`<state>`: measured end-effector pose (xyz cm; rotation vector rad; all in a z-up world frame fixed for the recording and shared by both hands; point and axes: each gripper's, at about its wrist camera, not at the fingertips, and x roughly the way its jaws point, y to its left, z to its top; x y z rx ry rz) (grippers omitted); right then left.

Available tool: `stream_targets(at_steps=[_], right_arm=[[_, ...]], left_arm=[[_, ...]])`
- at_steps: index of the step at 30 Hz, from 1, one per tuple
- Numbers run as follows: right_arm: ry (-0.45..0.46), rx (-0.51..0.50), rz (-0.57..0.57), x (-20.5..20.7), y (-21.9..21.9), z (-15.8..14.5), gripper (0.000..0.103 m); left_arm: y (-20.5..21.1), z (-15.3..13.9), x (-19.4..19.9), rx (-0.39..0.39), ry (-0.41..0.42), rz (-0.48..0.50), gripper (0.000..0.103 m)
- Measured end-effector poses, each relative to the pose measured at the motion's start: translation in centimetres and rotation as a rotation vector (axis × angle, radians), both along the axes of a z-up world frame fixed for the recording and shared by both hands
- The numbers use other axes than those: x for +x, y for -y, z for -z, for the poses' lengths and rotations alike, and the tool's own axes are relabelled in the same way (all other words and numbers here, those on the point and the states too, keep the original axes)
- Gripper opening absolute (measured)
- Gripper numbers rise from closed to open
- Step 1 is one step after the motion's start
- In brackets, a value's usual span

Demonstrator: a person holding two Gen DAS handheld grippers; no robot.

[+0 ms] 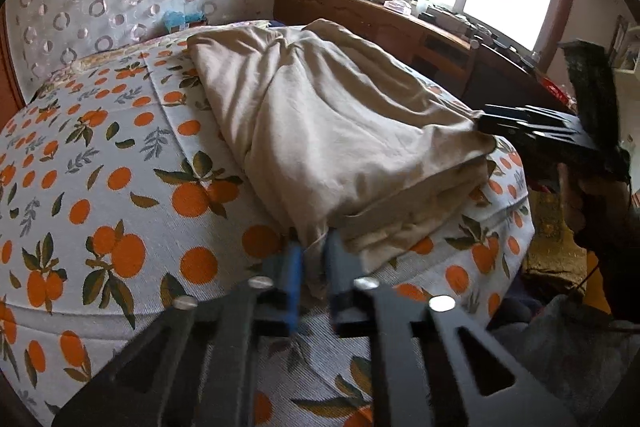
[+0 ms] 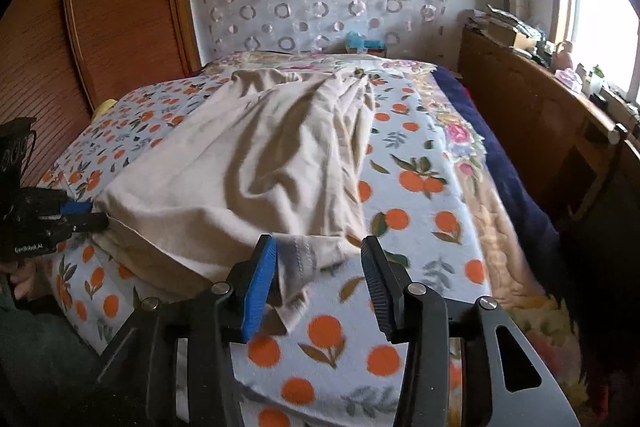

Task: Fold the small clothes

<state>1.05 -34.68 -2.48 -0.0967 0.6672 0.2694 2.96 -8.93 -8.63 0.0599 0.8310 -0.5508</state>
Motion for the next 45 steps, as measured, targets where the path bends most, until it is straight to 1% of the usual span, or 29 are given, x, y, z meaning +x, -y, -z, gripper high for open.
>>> stream_targets(at_steps=[3,5,6,7,8,10,12,17,18,19,20,21,22,23,27,30,32,34,40,41,42,43,45], right_arm=[[-0.010,0.009,-0.010,0.8,-0.3,0.6,0.046],[-0.024,0.011,-0.021,1.1,-0.3,0.8,0.045],[-0.027,0.013,-0.029,1.1,-0.3,0.9,0.031],[-0.032,0.013,-0.040,1.0,-0.3,0.8,0.022],[-0.034,0.006,-0.051,0.8,-0.3,0.8,0.006],[-0.033,-0.006,-0.063,0.3,-0.2,0.6,0.006],[-0.024,-0.014,-0.050,-0.5,0.1,0.3,0.006],[-0.021,-0.002,-0.032,-0.9,1.0,0.0,0.007],[-0.024,-0.002,-0.031,-0.8,0.8,0.0,0.015],[-0.025,-0.011,-0.025,-0.6,0.7,0.1,0.022],[-0.027,-0.021,-0.016,-0.5,0.5,0.2,0.040],[-0.030,-0.024,-0.013,-0.5,0.5,0.3,0.057],[-0.030,-0.017,-0.012,-0.4,0.5,0.4,0.061],[-0.034,-0.011,-0.015,-0.2,0.6,0.6,0.063],[-0.064,-0.002,-0.002,0.6,0.6,1.3,0.065],[-0.122,-0.020,0.003,1.3,0.3,2.2,0.065],[-0.124,0.006,0.005,1.3,0.4,2.2,0.065],[-0.129,0.009,-0.005,1.3,0.2,2.2,0.065],[-0.139,-0.004,-0.076,0.7,-1.2,2.2,0.065],[-0.135,-0.011,-0.085,0.5,-1.5,2.2,0.060],[-0.129,-0.017,-0.089,0.4,-1.6,2.2,0.053],[-0.124,-0.021,-0.096,0.4,-1.8,2.2,0.050],[-0.120,-0.016,-0.108,0.3,-1.8,2.2,0.038]], left_arm=[[-0.3,-0.9,-1.0,-0.037,0.010,0.018,0.004],[-0.4,-1.4,-1.7,-0.046,0.021,0.026,0.004],[-0.5,-1.5,-1.9,-0.044,0.024,0.023,0.004],[-0.5,-1.6,-2.0,-0.043,0.025,0.023,0.004],[-0.5,-1.6,-2.0,-0.041,0.025,0.022,0.004],[-0.4,-1.4,-1.9,-0.039,0.019,0.019,0.004],[-0.4,-1.3,-1.7,-0.037,0.014,0.021,0.004],[0.0,-1.1,-1.5,-0.025,0.014,0.020,0.004],[0.0,-1.1,-1.5,-0.023,0.016,0.018,0.004],[0.0,-1.1,-1.4,-0.022,0.017,0.016,0.004],[0.0,-1.1,-1.4,-0.021,0.018,0.014,0.004],[0.0,-1.1,-1.5,-0.022,0.020,0.012,0.004],[-0.1,-1.1,-1.5,-0.023,0.019,0.011,0.004],[-0.1,-1.1,-1.5,-0.022,0.018,0.010,0.004],[-0.1,-1.0,-1.3,-0.020,0.014,0.008,0.004],[0.0,-1.0,-1.3,-0.019,0.014,0.006,0.004],[0.0,-0.9,-1.4,-0.020,0.011,0.005,0.004],[0.0,-0.8,-1.3,-0.019,0.008,0.002,0.004],[0.1,-0.6,-1.3,-0.023,0.000,-0.002,0.004],[0.0,-0.5,-1.2,-0.025,-0.002,-0.001,0.004],[0.1,-0.5,-1.2,-0.028,-0.003,-0.001,0.004],[0.0,-0.6,-1.2,-0.030,-0.003,-0.001,0.004],[0.0,-0.7,-1.2,-0.036,0.004,0.000,0.004]])
